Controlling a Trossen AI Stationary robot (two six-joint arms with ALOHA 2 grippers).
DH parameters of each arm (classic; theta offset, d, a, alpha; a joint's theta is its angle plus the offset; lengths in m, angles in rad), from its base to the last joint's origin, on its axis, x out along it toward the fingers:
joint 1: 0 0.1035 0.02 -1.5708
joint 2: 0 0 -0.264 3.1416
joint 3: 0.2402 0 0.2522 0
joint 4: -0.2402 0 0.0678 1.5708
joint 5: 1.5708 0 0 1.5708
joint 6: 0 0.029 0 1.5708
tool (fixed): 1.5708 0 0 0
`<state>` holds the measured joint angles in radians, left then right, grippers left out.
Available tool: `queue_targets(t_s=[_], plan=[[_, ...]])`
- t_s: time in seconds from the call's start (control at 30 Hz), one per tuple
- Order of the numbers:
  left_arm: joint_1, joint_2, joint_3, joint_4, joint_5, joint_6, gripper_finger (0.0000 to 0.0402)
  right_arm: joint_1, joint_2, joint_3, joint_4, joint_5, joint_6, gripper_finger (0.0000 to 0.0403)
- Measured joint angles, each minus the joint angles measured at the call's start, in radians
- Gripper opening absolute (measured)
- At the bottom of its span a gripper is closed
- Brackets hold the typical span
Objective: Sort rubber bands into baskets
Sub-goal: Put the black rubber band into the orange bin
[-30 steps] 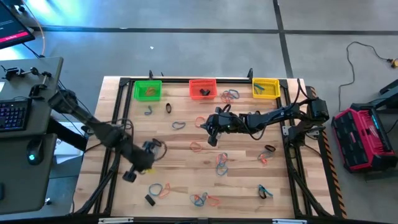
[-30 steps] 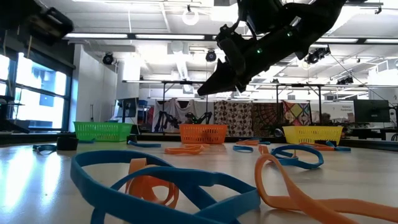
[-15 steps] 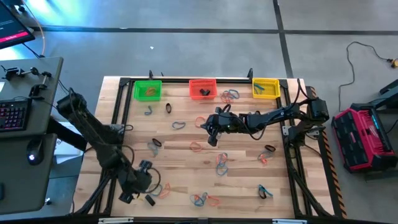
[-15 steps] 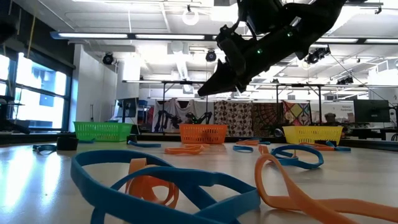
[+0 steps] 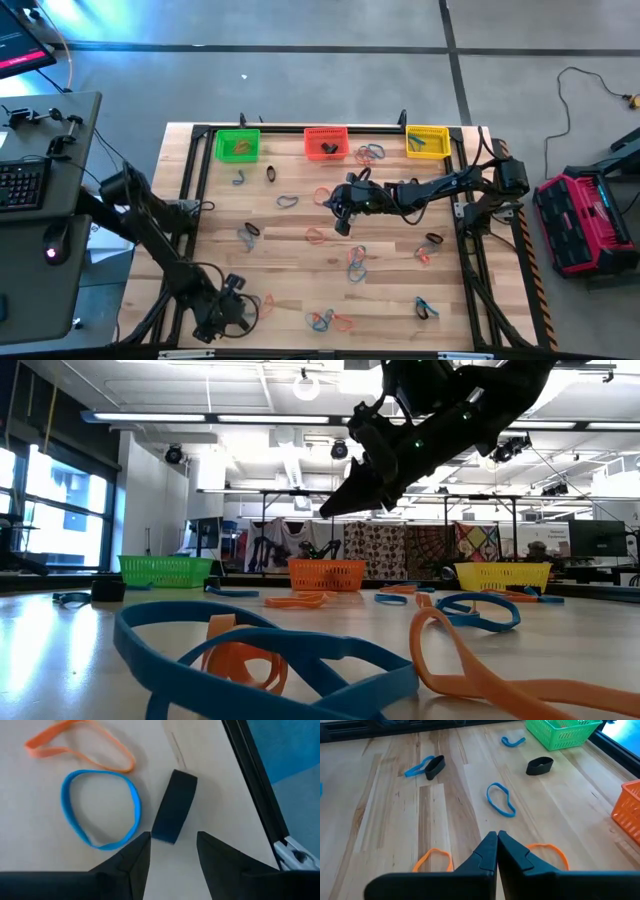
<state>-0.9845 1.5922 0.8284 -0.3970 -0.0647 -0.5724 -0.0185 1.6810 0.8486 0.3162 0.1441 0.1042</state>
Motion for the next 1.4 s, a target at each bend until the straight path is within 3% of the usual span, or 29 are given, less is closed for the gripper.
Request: queue_targets(t_s=[0.17, 0.3, 0.5, 0.7, 0.97, 1.2, 1.4], plan=[[-0.008, 0.044, 0.001, 0.045, -0.012, 0.0, 0.0154, 0.0, 0.0, 0.0, -0.002, -0.003, 0.0, 0.0], [-0.007, 0.065, 0.001, 0.044, -0.087, -0.001, 0.0148, 0.0, 0.0, 0.0, -0.002, -0.003, 0.0, 0.0], [-0.007, 0.062, 0.001, 0.016, -0.12, -0.003, 0.0097, 0.0, 0.0, 0.0, -0.002, -0.003, 0.0, 0.0], [-0.004, -0.007, 0.014, -0.085, -0.071, -0.002, 0.001, 0.0, 0.0, 0.0, -0.003, -0.003, 0.0, 0.0], [0.052, -0.151, 0.044, -0.179, -0.098, -0.001, 0.0003, 0.0, 0.0, 0.0, -0.003, -0.003, 0.0, 0.0], [0.226, -0.329, 0.044, -0.291, -0.173, -0.018, 0.0001, 0.017, -0.023, -0.001, -0.05, 0.0, -0.011, 0.0], [0.495, -0.443, 0.045, -0.311, -0.192, 0.091, 0.0001, 0.044, -0.055, -0.001, -0.065, 0.004, -0.036, 0.0]])
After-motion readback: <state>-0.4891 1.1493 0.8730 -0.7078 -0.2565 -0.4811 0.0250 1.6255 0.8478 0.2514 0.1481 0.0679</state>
